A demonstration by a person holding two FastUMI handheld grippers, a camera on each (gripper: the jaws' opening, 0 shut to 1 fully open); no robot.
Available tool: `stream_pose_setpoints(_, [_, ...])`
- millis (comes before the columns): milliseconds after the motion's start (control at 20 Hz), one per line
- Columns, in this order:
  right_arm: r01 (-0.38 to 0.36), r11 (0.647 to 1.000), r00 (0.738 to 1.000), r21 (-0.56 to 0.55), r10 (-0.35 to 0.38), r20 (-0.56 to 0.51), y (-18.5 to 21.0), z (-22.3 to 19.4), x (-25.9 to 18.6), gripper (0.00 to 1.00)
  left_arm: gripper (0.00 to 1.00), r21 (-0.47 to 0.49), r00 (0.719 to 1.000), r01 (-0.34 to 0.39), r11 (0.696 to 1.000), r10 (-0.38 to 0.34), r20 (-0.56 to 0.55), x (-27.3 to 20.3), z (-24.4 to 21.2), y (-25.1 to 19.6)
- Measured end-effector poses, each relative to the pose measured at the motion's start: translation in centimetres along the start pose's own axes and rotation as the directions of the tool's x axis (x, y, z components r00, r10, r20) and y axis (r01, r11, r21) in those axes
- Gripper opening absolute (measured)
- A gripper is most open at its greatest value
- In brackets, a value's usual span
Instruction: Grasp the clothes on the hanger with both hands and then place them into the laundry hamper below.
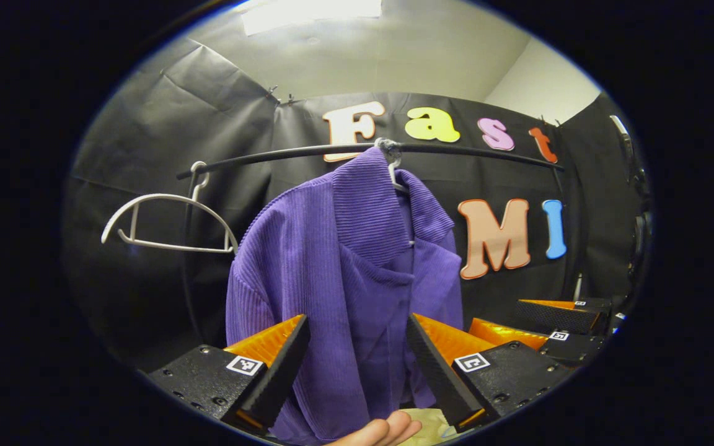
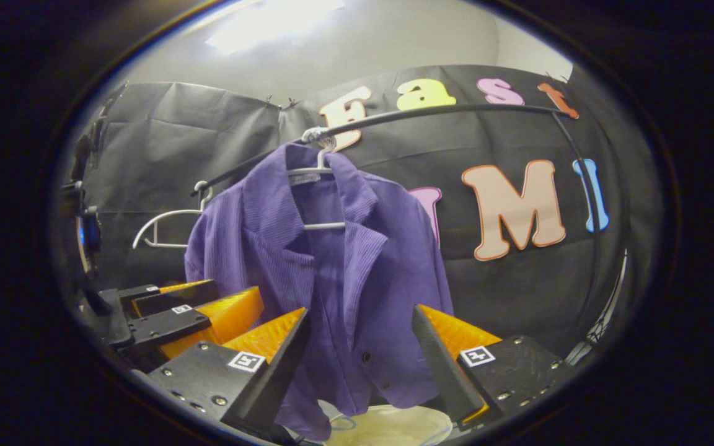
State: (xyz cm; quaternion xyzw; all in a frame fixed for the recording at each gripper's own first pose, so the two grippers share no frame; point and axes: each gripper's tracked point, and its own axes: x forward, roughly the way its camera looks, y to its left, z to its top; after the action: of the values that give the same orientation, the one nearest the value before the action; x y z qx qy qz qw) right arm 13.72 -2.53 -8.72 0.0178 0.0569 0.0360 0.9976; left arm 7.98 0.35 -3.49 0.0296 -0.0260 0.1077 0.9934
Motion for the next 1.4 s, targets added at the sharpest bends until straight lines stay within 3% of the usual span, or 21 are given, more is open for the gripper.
stream_pose_setpoints(50, [-0.001, 1.0, 1.0, 0.003, 0.001, -0.012, 0.0, -0.6, 0.6, 0.99, 0.96, 0.006, 0.999, -0.04, 0.999, 0.04, 0.01, 0.5, -0.1, 0.6])
stream_pose_setpoints(100, [0.002, 1.0, 1.0, 0.006, -0.002, -0.021, -0.1, -1.0, 1.1, 0.92, 0.98, 0.009, 0.999, -0.052, 0.999, 0.051, 0.012, 1.0, -0.2, 0.6])
stream_pose_setpoints(300, [-0.006, 1.0, 0.999, 0.012, 0.007, -0.043, -0.2, -2.2, 2.9, 0.92, 0.94, -0.012, 0.999, -0.05, 0.999, 0.05, 0.015, 2.8, -0.5, 0.8])
stream_pose_setpoints(400, [-0.002, 1.0, 0.999, 0.005, 0.003, -0.04, -0.5, -2.0, 3.5, 1.0, 0.79, -0.03, 0.996, -0.086, 0.996, 0.087, 0.019, 3.7, -0.6, 2.1])
stream_pose_setpoints(500, [0.001, 1.0, 1.0, 0.007, -0.001, -0.028, -0.4, -1.6, 3.5, 0.92, 0.63, -0.047, 0.993, -0.117, 0.992, 0.118, 0.03, 3.9, -0.4, 3.2])
stream_pose_setpoints(550, [-0.004, 1.0, 1.0, 0.008, 0.004, -0.016, -0.4, -1.2, 3.9, 0.99, 0.56, -0.034, 0.993, -0.116, 0.993, 0.117, 0.032, 3.8, -0.3, 3.2])
stream_pose_setpoints(650, [-0.018, 1.0, 1.0, 0.002, 0.018, 0.011, -0.5, -0.1, 4.9, 0.93, 0.42, -0.001, 0.997, -0.073, 0.997, 0.073, 0.012, 3.9, -0.7, 2.8])
stream_pose_setpoints(700, [-0.014, 1.0, 0.999, -0.005, 0.014, 0.029, -0.6, 0.6, 5.3, 1.0, 0.36, 0.015, 0.998, -0.071, 0.997, 0.071, 0.002, 4.0, -0.8, 3.1])
stream_pose_setpoints(800, [0.008, 1.0, 0.998, -0.019, -0.006, 0.063, -0.9, 1.7, 6.2, 0.98, 0.27, 0.108, 0.994, -0.111, 0.988, 0.113, -0.007, 4.2, -1.0, 4.8])
stream_pose_setpoints(850, [0.017, 1.0, 0.998, -0.022, -0.015, 0.066, -1.0, 1.7, 6.6, 0.93, 0.22, 0.179, 0.992, -0.117, 0.977, 0.123, -0.025, 4.4, -1.5, 5.4])
stream_pose_setpoints(900, [0.02, 1.0, 0.998, -0.023, -0.018, 0.062, -1.2, 1.5, 7.3, 0.98, 0.15, 0.201, 0.992, -0.111, 0.973, 0.12, -0.032, 4.5, -1.8, 5.6])
stream_pose_setpoints(1000, [0.022, 1.0, 0.998, -0.005, -0.022, 0.052, -1.2, 1.4, 8.4, 0.98, 0.19, 0.208, 0.992, -0.074, 0.975, 0.093, -0.084, 4.8, -3.0, 5.0])
stream_pose_setpoints(1150, [0.025, 0.999, 0.999, 0.023, -0.026, 0.039, -0.6, 1.6, 10.3, 0.99, 0.01, 0.147, 0.995, 0.006, 0.989, 0.008, -0.097, 4.9, -2.9, 3.6])
stream_pose_setpoints(1350, [0.038, 0.999, 0.998, 0.02, -0.039, 0.039, -0.9, 3.5, 13.3, 0.99, 0.0, 0.027, 0.988, 0.124, 0.992, -0.121, -0.096, 3.4, -1.8, 1.3])
stream_pose_setpoints(1400, [0.03, 0.999, 1.0, 0.024, -0.03, 0.01, -0.9, 3.5, 13.5, 0.92, 0.0, 0.007, 0.984, 0.158, 0.987, -0.157, -0.084, 2.6, -1.2, 0.8])
